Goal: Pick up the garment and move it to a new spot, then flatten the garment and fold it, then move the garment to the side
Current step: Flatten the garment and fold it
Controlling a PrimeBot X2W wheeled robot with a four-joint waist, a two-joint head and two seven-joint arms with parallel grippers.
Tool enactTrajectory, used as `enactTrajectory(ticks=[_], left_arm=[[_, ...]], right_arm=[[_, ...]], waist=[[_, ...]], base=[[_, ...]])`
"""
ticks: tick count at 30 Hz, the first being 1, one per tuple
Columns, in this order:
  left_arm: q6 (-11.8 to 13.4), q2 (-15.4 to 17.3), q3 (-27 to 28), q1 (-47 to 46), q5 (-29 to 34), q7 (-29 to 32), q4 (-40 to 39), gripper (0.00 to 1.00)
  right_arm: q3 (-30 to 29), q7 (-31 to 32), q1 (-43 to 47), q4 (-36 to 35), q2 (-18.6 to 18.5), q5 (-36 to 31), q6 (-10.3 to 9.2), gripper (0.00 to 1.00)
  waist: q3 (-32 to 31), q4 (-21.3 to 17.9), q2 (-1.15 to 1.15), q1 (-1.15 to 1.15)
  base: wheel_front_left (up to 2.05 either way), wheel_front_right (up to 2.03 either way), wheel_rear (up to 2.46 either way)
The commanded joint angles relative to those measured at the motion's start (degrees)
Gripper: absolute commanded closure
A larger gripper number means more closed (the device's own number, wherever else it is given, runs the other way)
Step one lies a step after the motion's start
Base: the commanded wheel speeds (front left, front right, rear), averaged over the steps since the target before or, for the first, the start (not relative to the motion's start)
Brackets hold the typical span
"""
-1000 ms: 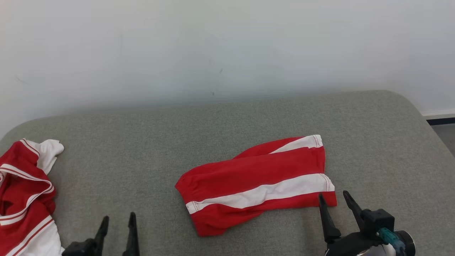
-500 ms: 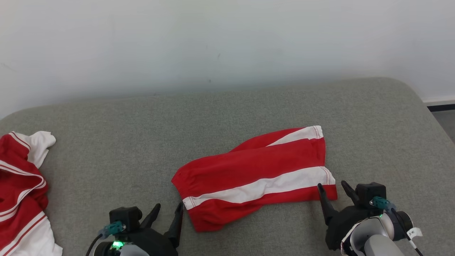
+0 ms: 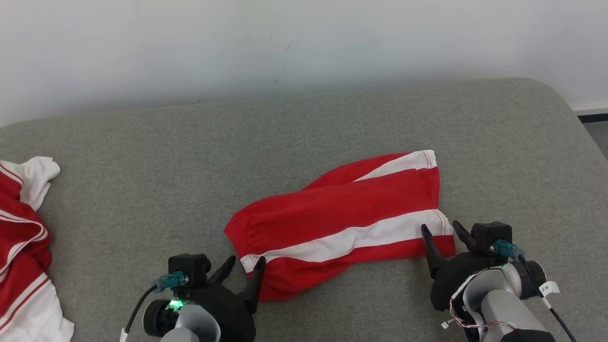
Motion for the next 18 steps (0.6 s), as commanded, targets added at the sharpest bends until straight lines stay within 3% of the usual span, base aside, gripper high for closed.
enactTrajectory(ticks=[1, 2, 3, 4, 6, 18], left_arm=[[-0.14, 0.09, -0.27, -0.66, -0.38, -0.42, 0.21, 0.0], [-0.11, 0.09, -0.56, -0.82, -0.61, -0.43, 0.41, 0.0], [-0.08, 0.09, -0.97, -0.98, -0.93, -0.18, 0.67, 0.1], [-0.08, 0.09, -1.33, -1.21, -1.29, -0.16, 0.77, 0.34], [-0.09, 0.1, -2.29, -1.57, -1.98, -0.41, 0.73, 0.97], [0.32, 2.02, -2.46, -0.96, -2.82, -3.42, 2.17, 1.0]], right_arm=[[0.19, -0.52, -0.46, 0.44, -0.01, 0.3, -0.15, 0.0], [0.39, -0.8, -0.73, 0.9, 0.0, 0.43, -0.15, 0.0], [0.56, -1.09, -0.99, 1.36, 0.0, 0.47, -0.15, 0.0], [0.74, -1.35, -1.24, 1.81, 0.0, 0.64, -0.15, 0.0], [1.1, -1.93, -1.71, 2.52, 0.07, 0.95, -0.15, 0.0], [0.13, 0.42, -3.58, 7.74, -0.19, 4.14, -0.15, 0.0]], waist=[[0.2, 0.07, -0.01, -0.01], [0.24, 0.1, -0.01, -0.01], [0.26, 0.12, -0.01, -0.01], [0.26, 0.13, -0.01, -0.01], [0.25, 0.14, -0.01, -0.01], [-0.02, 0.97, -0.01, -0.01]], base=[[0.0, 0.0, 0.0], [0.0, 0.0, 0.0], [0.0, 0.0, 0.0], [0.0, 0.0, 0.0], [0.0, 0.0, 0.0], [0.0, 0.0, 0.0]])
